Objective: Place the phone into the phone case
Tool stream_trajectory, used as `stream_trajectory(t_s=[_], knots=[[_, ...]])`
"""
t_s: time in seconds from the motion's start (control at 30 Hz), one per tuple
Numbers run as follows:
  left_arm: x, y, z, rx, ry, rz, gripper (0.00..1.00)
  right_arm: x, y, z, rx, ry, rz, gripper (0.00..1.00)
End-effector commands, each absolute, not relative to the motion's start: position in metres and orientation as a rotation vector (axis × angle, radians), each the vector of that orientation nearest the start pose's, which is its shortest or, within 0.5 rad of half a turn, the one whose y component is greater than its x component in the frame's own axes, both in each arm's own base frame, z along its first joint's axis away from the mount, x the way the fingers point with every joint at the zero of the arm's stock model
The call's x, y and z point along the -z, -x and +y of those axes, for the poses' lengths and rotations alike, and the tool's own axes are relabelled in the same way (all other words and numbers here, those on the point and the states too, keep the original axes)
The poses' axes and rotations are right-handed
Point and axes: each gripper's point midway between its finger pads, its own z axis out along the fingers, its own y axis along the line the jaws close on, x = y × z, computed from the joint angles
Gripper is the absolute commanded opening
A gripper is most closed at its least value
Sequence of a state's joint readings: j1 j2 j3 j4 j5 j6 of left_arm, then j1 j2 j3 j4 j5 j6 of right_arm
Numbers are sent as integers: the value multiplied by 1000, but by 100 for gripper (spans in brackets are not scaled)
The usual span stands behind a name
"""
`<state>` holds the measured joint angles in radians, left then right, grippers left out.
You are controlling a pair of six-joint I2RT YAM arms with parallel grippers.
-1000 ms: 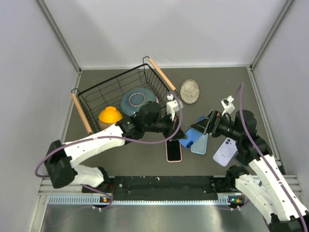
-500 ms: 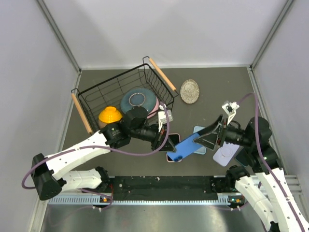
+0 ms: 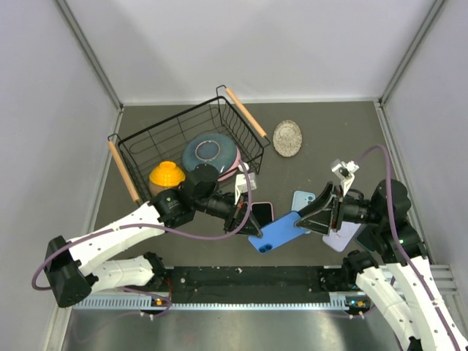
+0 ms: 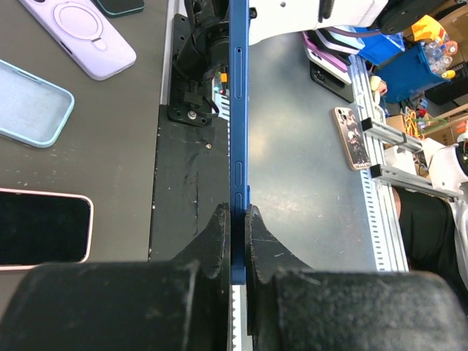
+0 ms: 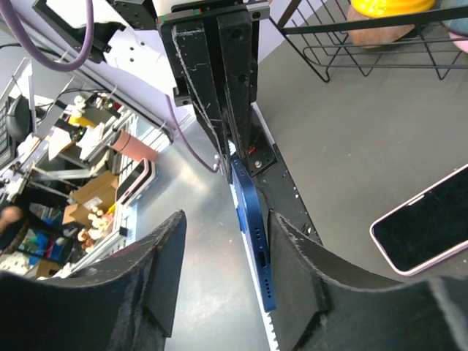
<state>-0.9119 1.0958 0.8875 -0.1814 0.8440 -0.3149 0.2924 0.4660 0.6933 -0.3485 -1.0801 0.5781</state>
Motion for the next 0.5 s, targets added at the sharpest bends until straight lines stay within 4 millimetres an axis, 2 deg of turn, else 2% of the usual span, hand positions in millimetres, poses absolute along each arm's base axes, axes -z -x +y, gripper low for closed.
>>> stream_trajectory(t_s=[0.0,0.43,0.47], knots=[[-283,-80,-328,1584,-1213,1634,0,-304,-72,200,-1575,749,1711,46],[-287,-89,-335,1581,-1198,1626,0,-286,-72,201,-1621,725,1775,29],[-289,-90,-335,1579,-1195,1625,0,-285,-74,201,-1618,714,1784,22]])
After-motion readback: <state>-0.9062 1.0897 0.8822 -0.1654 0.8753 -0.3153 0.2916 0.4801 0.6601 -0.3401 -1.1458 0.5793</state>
